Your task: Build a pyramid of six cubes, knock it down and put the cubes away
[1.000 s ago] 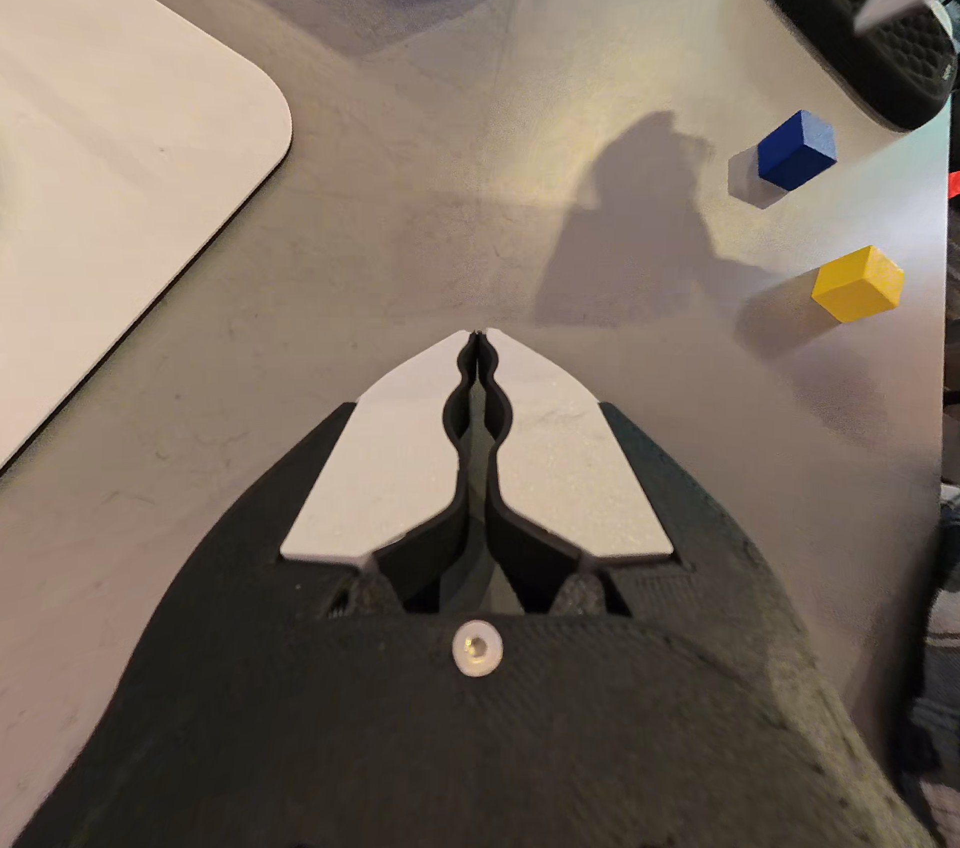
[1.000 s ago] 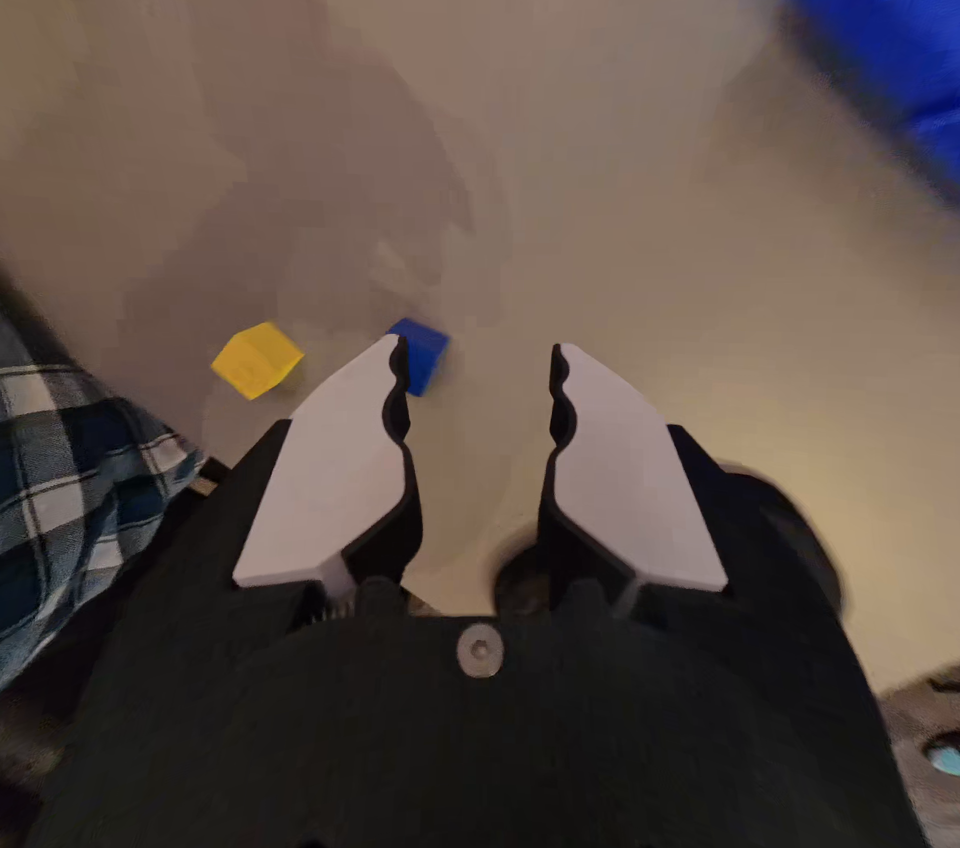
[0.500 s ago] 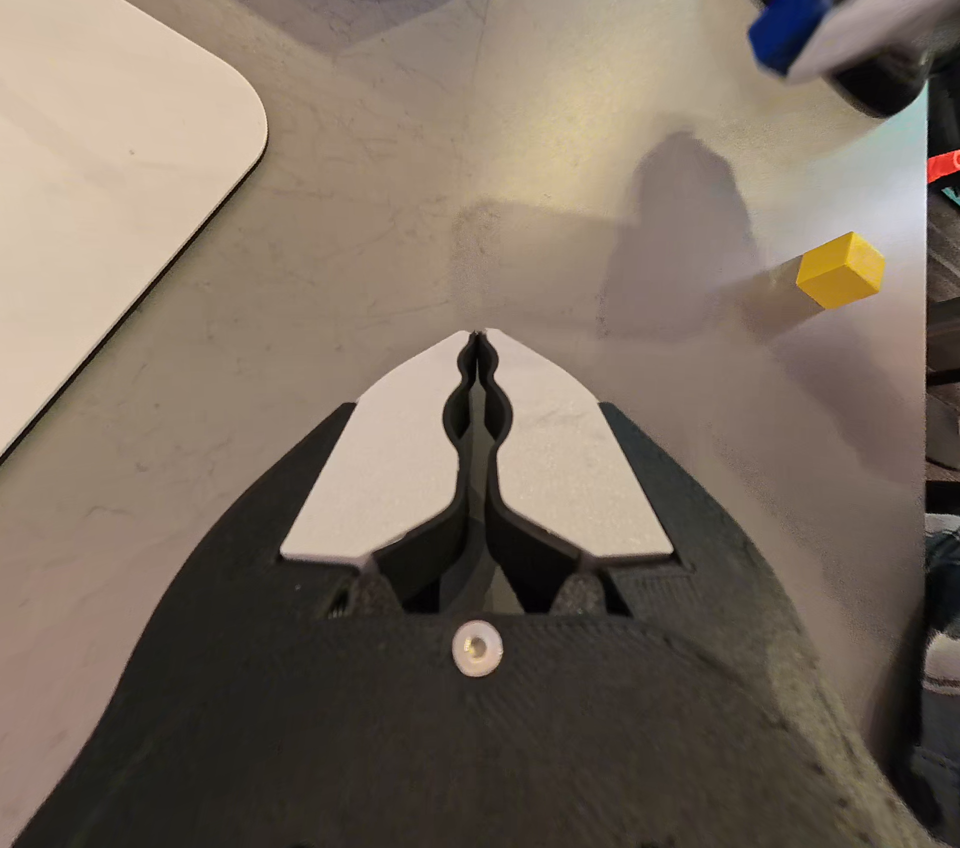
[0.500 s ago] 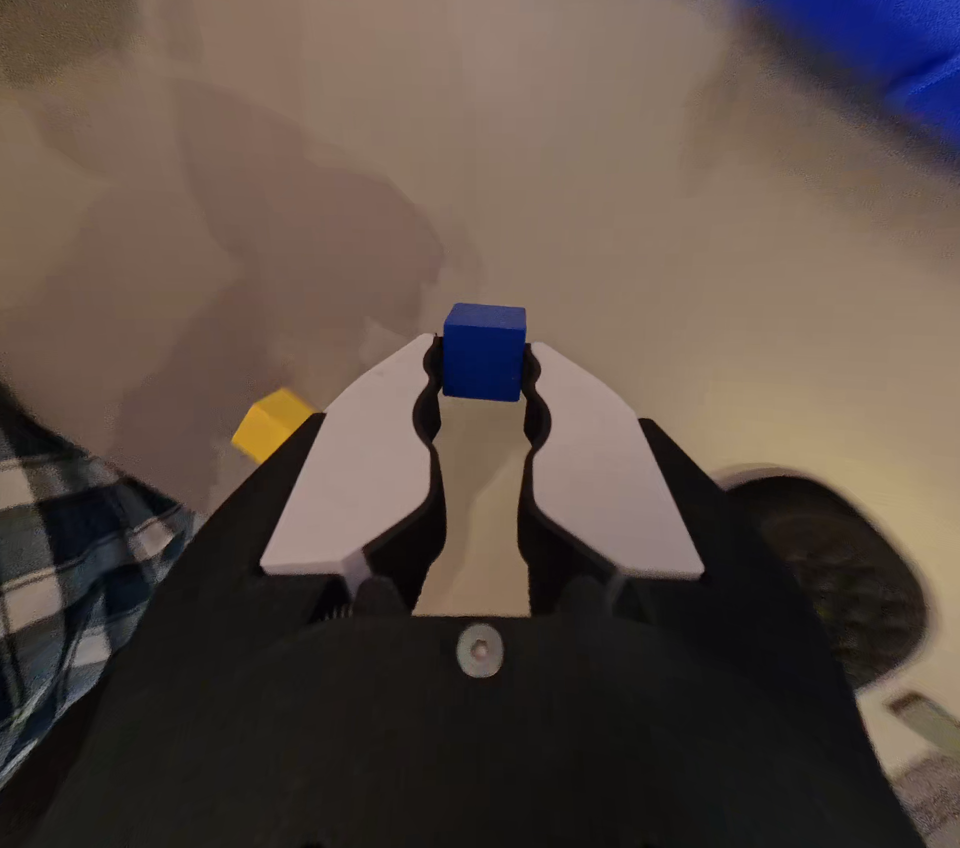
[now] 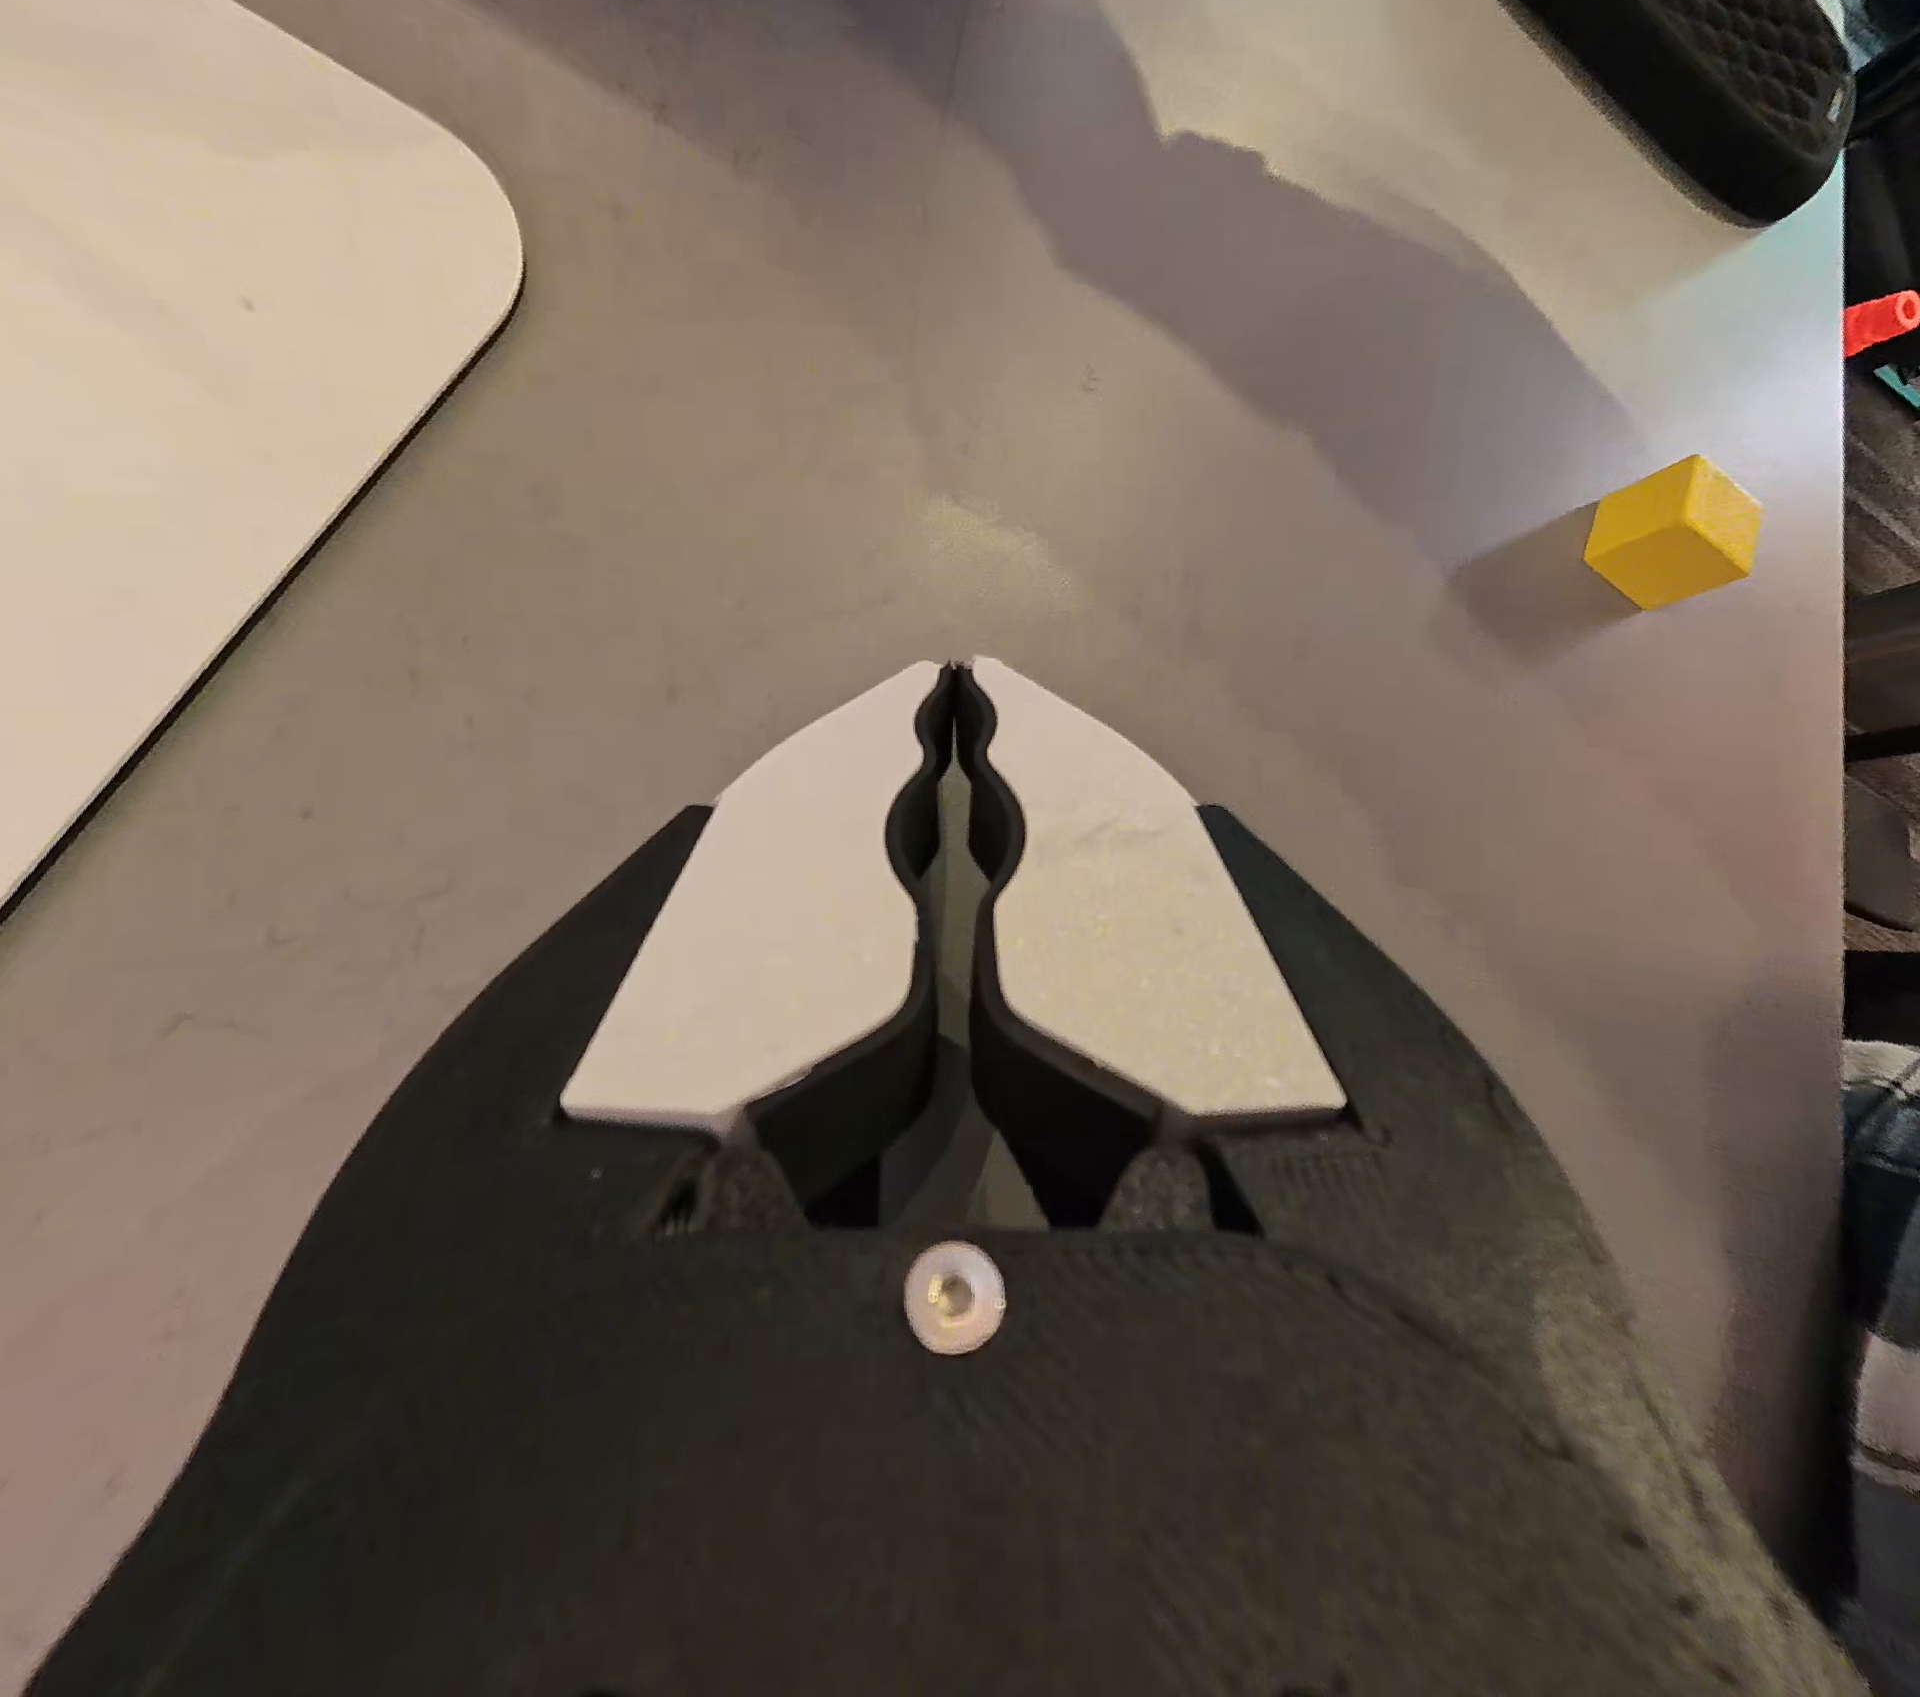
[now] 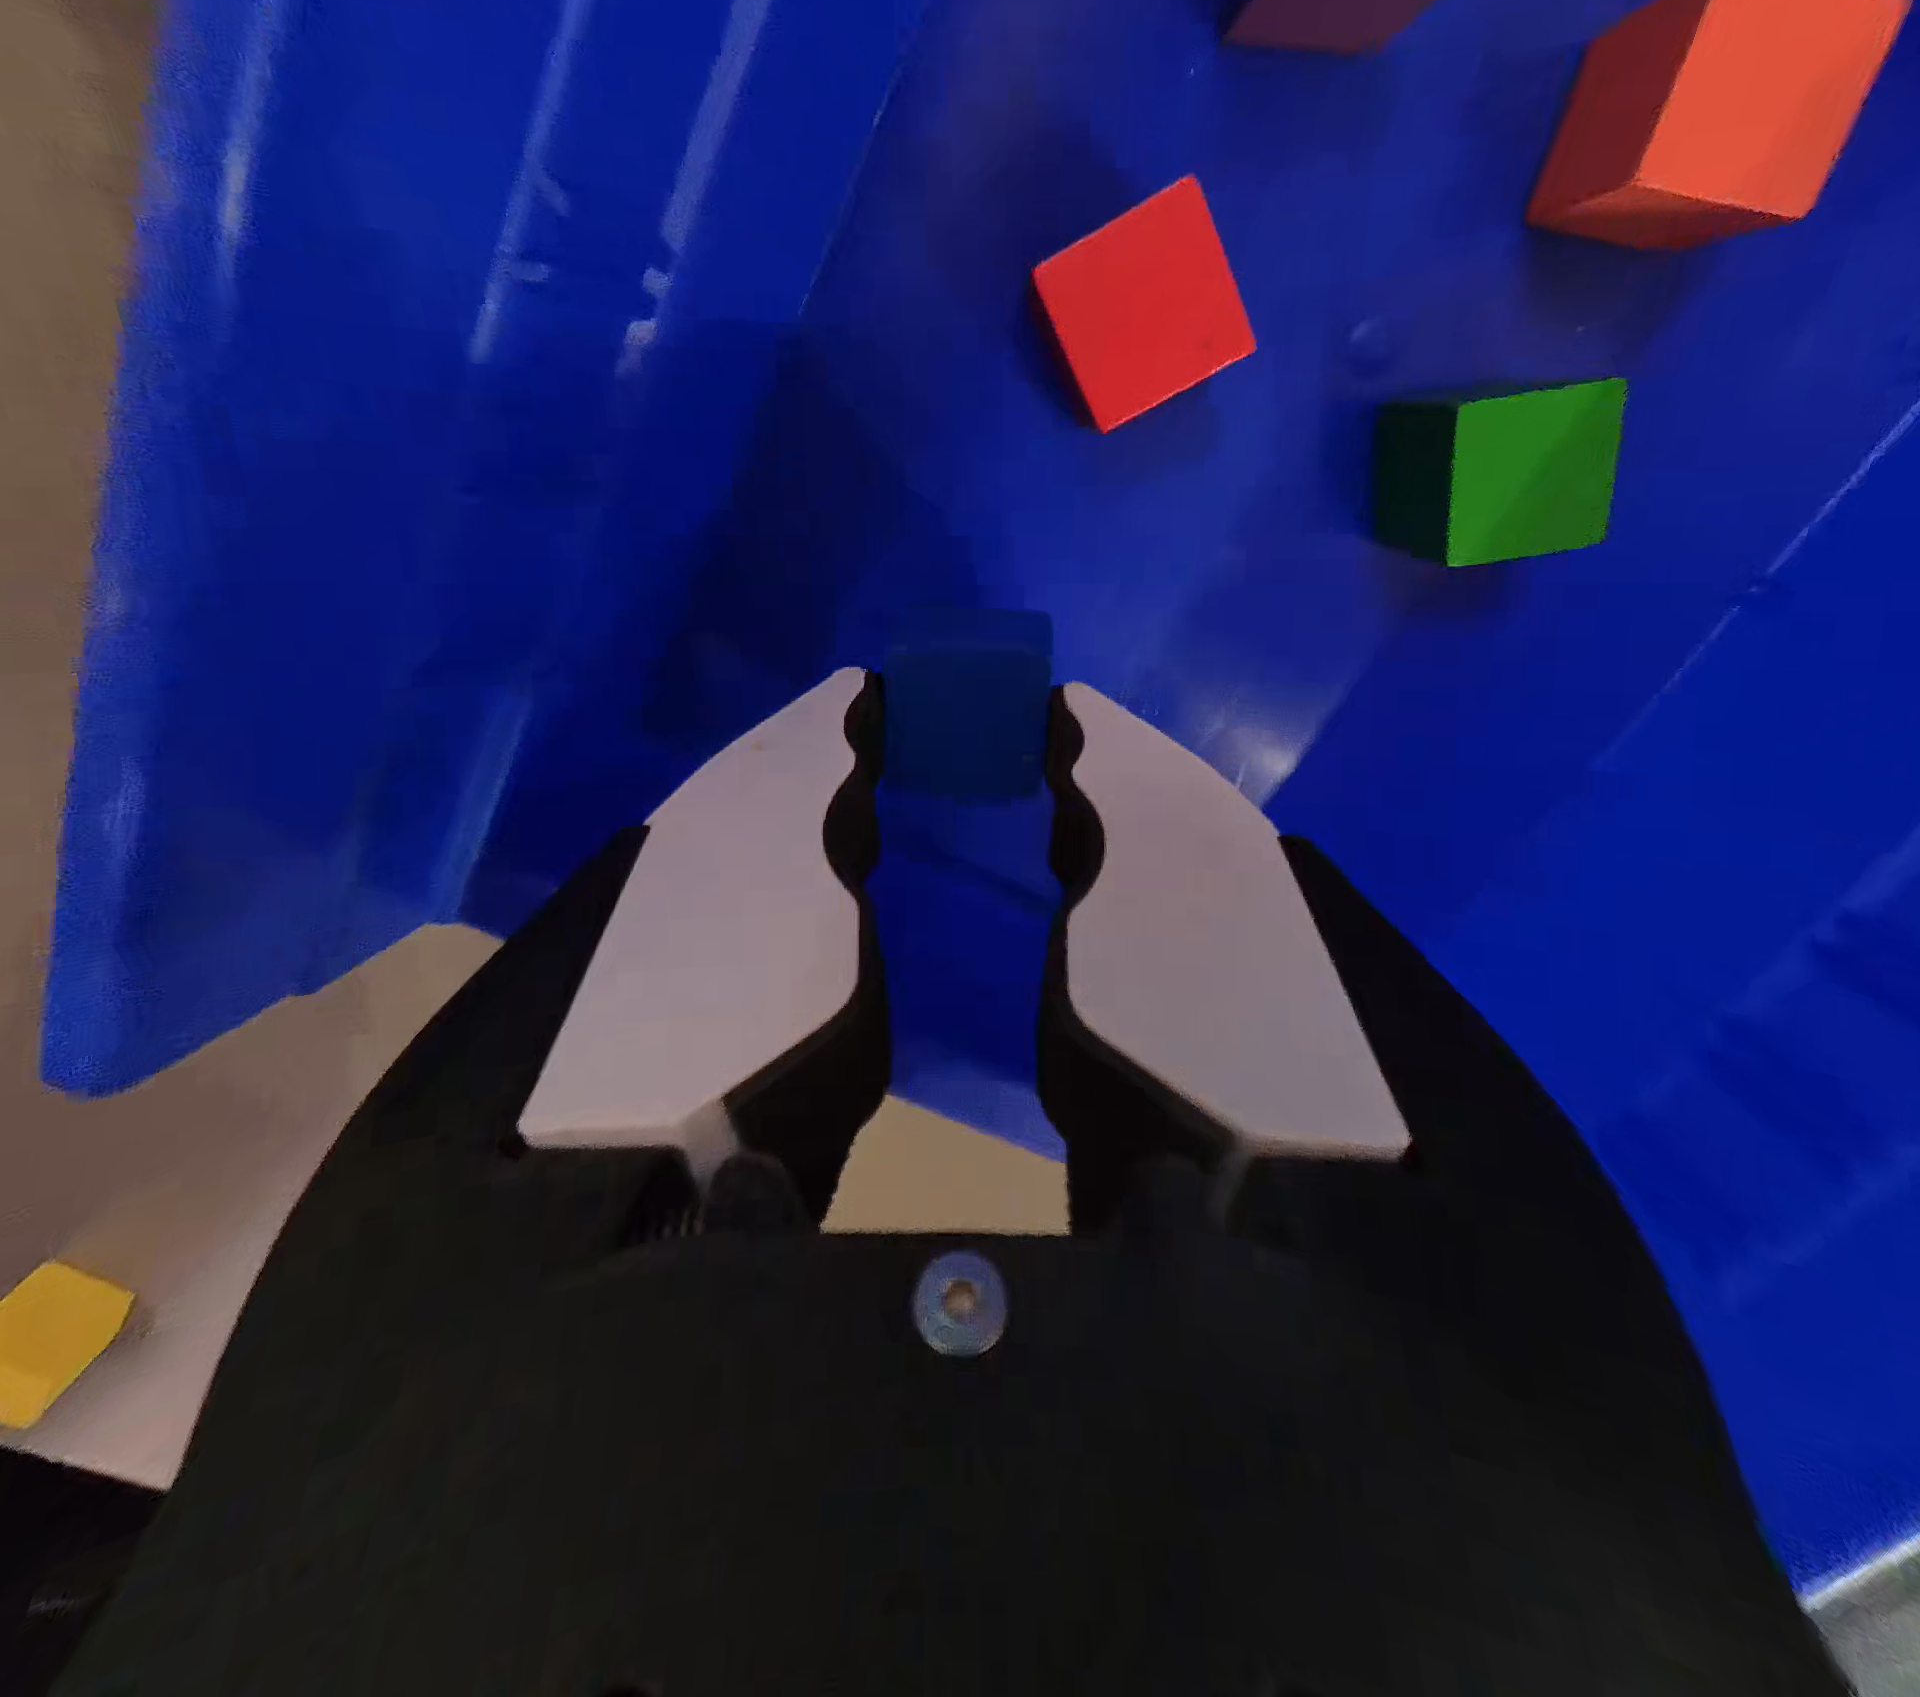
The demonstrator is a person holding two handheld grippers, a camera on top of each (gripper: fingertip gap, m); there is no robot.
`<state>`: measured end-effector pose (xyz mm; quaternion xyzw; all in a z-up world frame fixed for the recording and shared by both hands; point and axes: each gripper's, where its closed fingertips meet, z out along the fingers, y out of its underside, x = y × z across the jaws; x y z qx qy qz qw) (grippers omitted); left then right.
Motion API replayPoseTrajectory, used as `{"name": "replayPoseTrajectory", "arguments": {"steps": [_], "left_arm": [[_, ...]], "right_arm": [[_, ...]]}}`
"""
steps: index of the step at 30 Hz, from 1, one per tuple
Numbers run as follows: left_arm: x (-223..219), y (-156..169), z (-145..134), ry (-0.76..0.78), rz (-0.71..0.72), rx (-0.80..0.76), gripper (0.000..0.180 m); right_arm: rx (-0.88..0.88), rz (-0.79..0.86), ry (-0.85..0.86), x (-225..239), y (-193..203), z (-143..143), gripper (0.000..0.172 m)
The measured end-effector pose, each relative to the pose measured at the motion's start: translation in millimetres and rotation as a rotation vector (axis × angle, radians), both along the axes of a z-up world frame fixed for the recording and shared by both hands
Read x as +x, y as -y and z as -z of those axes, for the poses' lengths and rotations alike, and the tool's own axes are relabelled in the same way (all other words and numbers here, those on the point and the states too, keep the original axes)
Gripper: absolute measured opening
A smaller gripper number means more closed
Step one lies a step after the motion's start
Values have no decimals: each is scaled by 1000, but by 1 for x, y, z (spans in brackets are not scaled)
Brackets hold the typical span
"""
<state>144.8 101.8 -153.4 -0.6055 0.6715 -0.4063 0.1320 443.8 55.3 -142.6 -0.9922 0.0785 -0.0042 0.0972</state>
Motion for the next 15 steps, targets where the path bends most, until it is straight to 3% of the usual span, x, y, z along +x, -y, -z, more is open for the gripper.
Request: {"name": "replayPoseTrajectory", "arguments": {"steps": [2, 5, 9, 11, 15], "left_arm": [[0, 0, 0, 0, 0, -2, 0], [0, 0, 0, 0, -1, -4, 0], [0, 0, 0, 0, 1, -7, 0], [0, 0, 0, 0, 1, -10, 0], [0, 1, 0, 0, 5, -12, 0]], "right_arm": [[19, 23, 23, 4, 0, -4, 46], [88, 21, 51, -9, 7, -37, 42], [152, -140, -2, -86, 39, -75, 40], [129, -297, -40, -139, 65, -71, 46], [49, -554, -129, -235, 115, -35, 60]]}}
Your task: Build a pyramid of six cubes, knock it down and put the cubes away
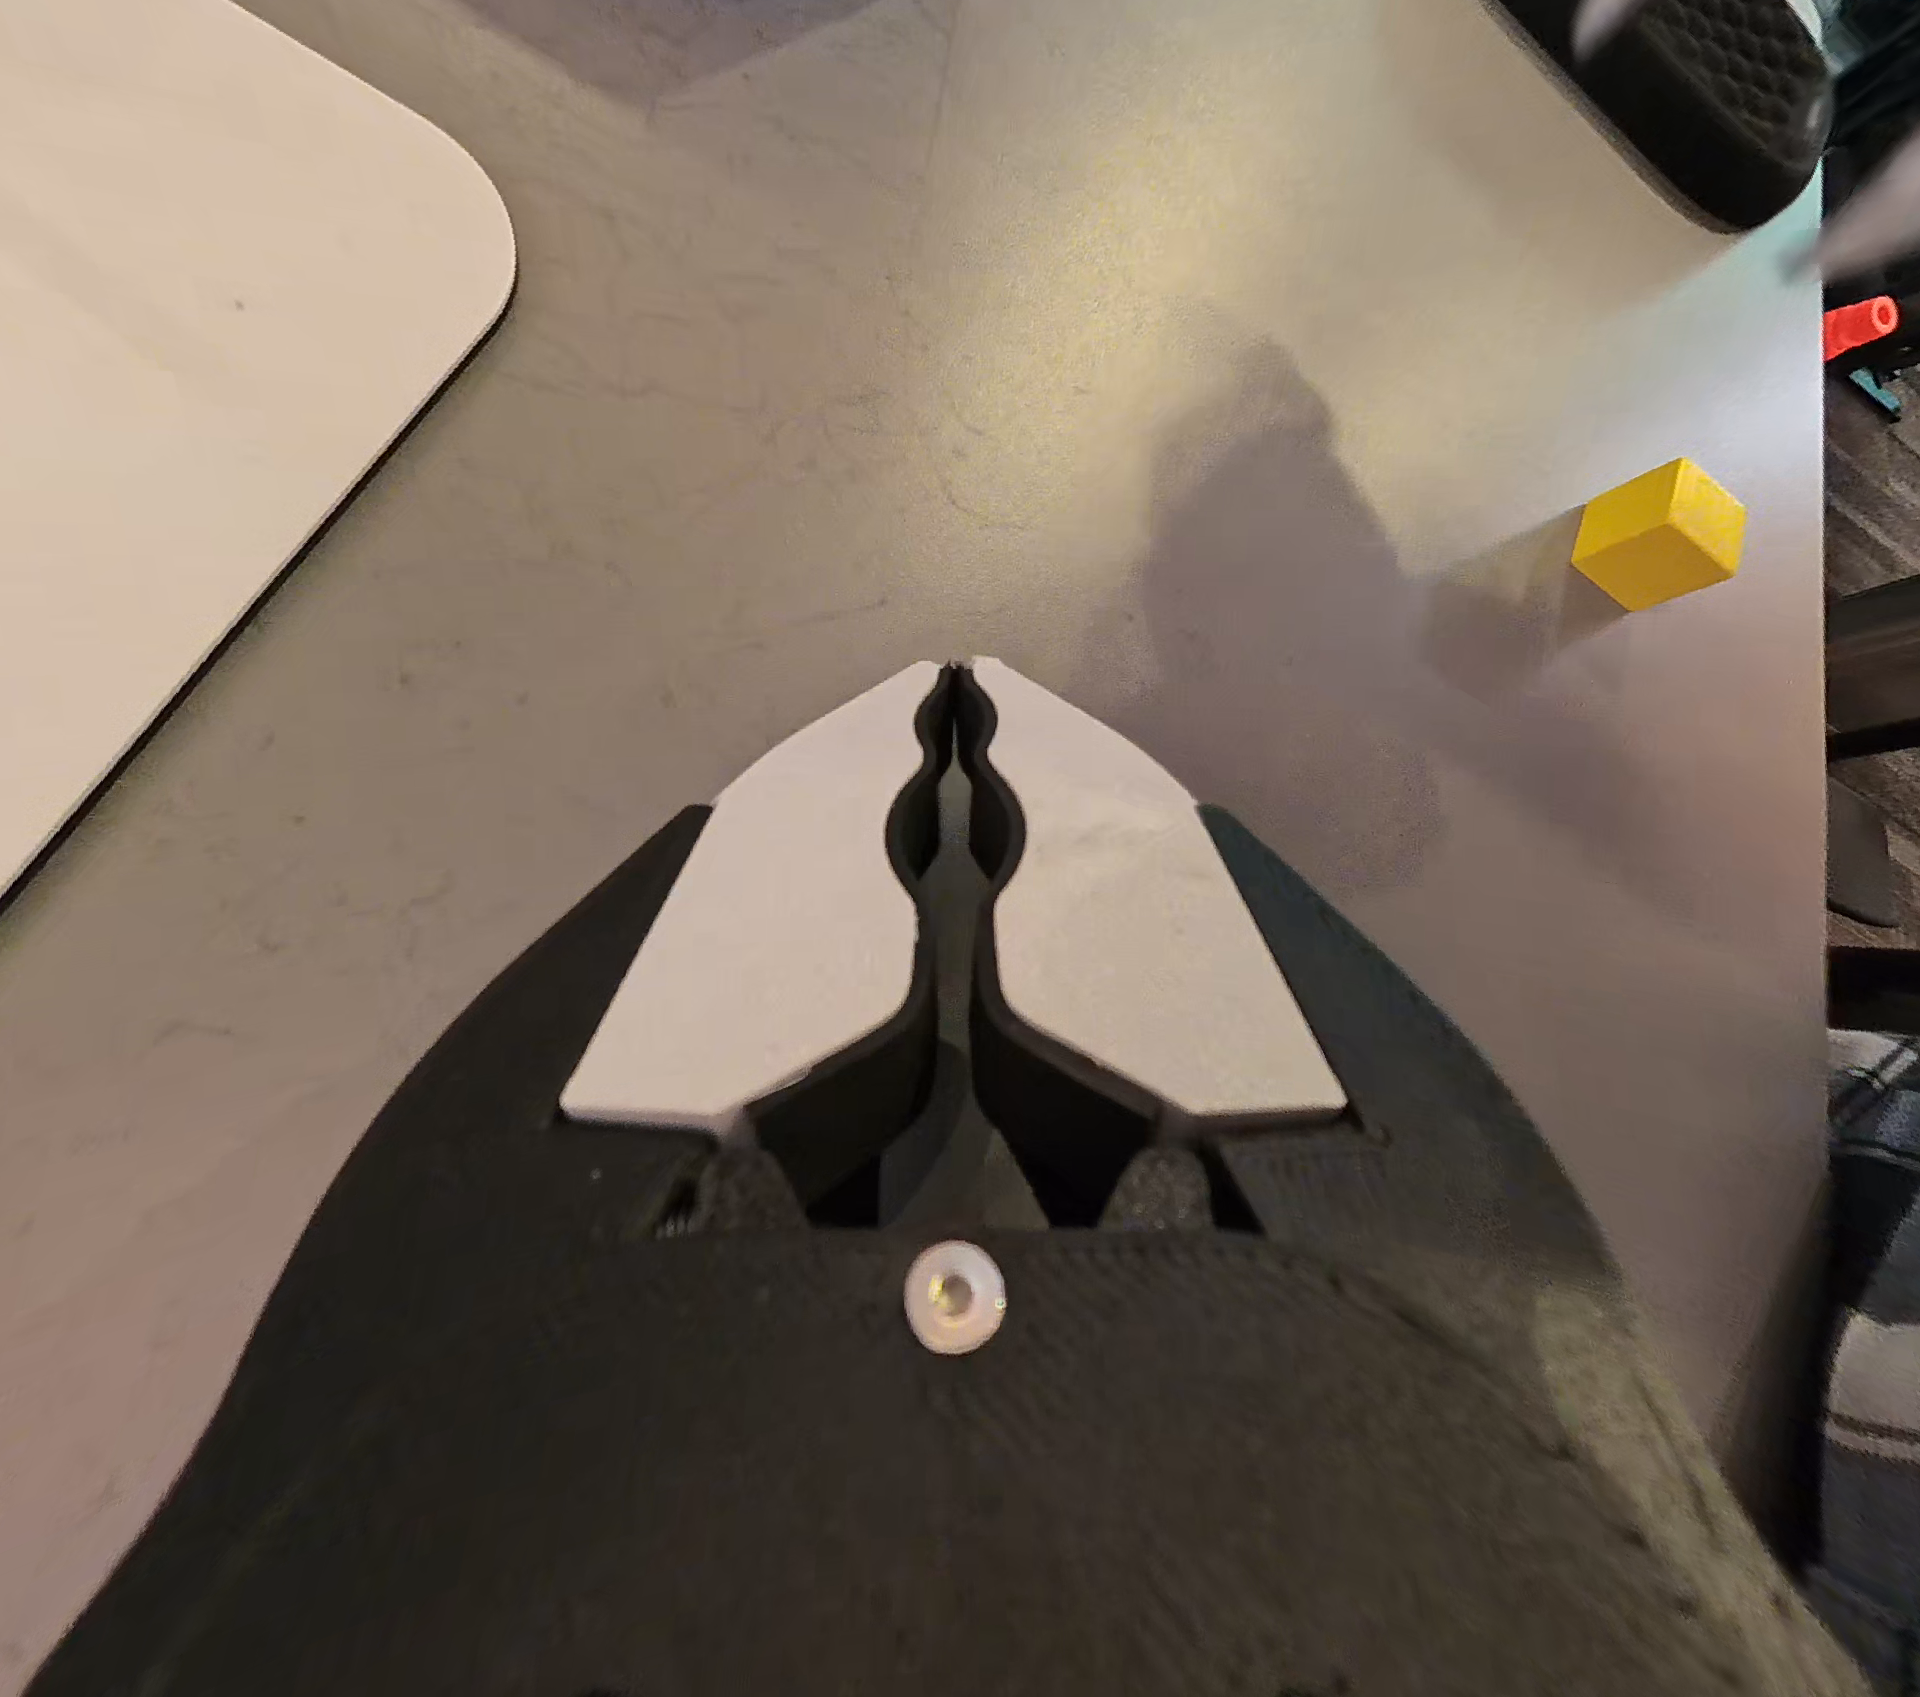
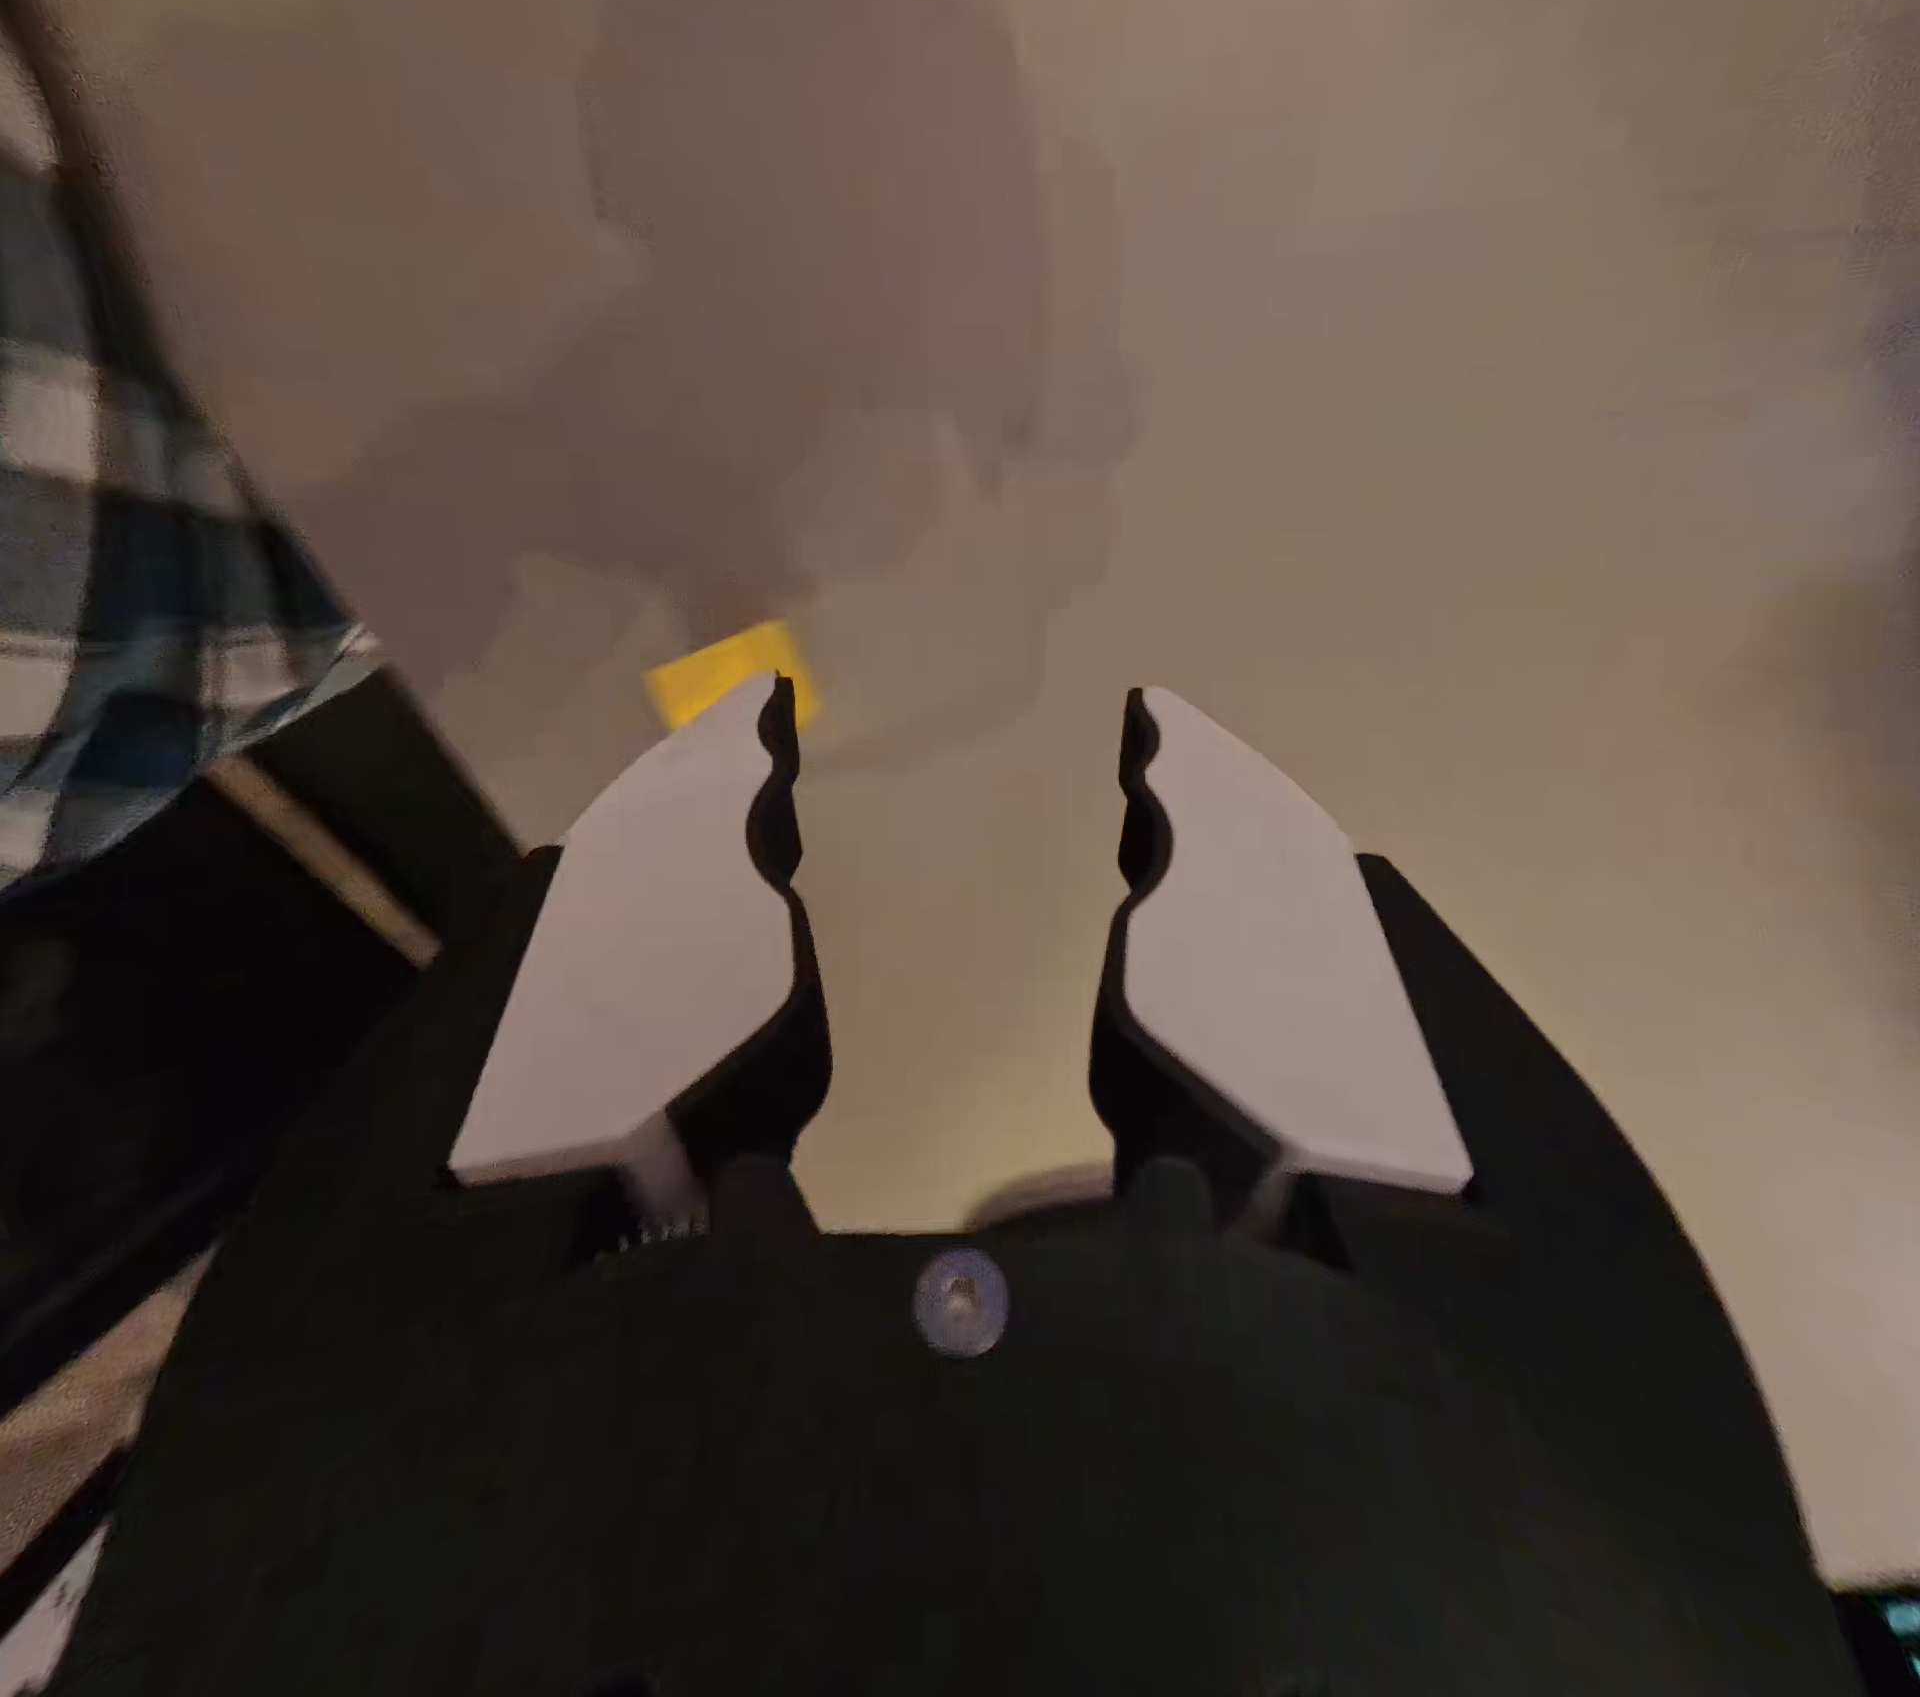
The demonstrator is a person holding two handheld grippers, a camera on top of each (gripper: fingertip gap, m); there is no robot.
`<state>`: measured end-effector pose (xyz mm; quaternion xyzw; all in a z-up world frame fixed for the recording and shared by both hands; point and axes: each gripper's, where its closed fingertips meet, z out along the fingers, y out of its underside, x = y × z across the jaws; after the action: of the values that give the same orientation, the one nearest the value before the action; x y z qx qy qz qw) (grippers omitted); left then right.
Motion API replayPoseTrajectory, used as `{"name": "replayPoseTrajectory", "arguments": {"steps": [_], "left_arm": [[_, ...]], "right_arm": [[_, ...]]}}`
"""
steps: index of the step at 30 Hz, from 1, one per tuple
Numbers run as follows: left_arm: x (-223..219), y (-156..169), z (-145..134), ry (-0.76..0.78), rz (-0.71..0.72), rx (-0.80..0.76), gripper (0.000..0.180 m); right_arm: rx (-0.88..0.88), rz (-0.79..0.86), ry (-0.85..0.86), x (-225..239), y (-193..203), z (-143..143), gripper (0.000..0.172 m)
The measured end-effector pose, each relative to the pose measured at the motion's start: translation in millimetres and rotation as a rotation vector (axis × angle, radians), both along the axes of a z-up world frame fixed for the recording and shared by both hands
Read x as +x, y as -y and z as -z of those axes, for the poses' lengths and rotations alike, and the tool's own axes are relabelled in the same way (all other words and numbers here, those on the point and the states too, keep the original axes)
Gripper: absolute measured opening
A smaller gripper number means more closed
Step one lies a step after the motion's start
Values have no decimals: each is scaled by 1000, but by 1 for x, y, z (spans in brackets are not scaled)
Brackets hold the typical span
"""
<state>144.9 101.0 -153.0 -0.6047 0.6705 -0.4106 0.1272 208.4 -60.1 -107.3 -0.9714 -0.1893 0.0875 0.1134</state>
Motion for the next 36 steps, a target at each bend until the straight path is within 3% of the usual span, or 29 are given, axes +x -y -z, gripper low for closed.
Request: {"name": "replayPoseTrajectory", "arguments": {"steps": [5, 13, 15, 19, 22, 27, 31, 36], "left_arm": [[0, 1, 0, 0, 6, 2, 0], [-1, 2, 0, 0, 18, 1, 0], [-1, 2, 0, 0, 21, 4, 0], [-1, 2, 0, 1, 22, 6, 0], [-1, 2, 0, 1, 21, 8, 0], [-1, 1, 1, 1, 21, 13, 0], [-1, 1, 1, 2, 21, 15, 0], [0, 0, 1, 2, 18, 15, 0]], "right_arm": [[-31, -107, -81, -57, 34, 28, 64], [-69, -202, -3, -60, 44, 54, 45], [-60, -213, -8, -62, 42, 54, 32], [-20, -143, 4, -53, 30, 46, 29], [102, 16, 73, -3, -6, 9, 29], [239, 373, 237, 147, -73, -45, 29], [158, 588, 244, 244, -98, -27, 29], [-8, 706, 208, 289, -96, 22, 30]]}}
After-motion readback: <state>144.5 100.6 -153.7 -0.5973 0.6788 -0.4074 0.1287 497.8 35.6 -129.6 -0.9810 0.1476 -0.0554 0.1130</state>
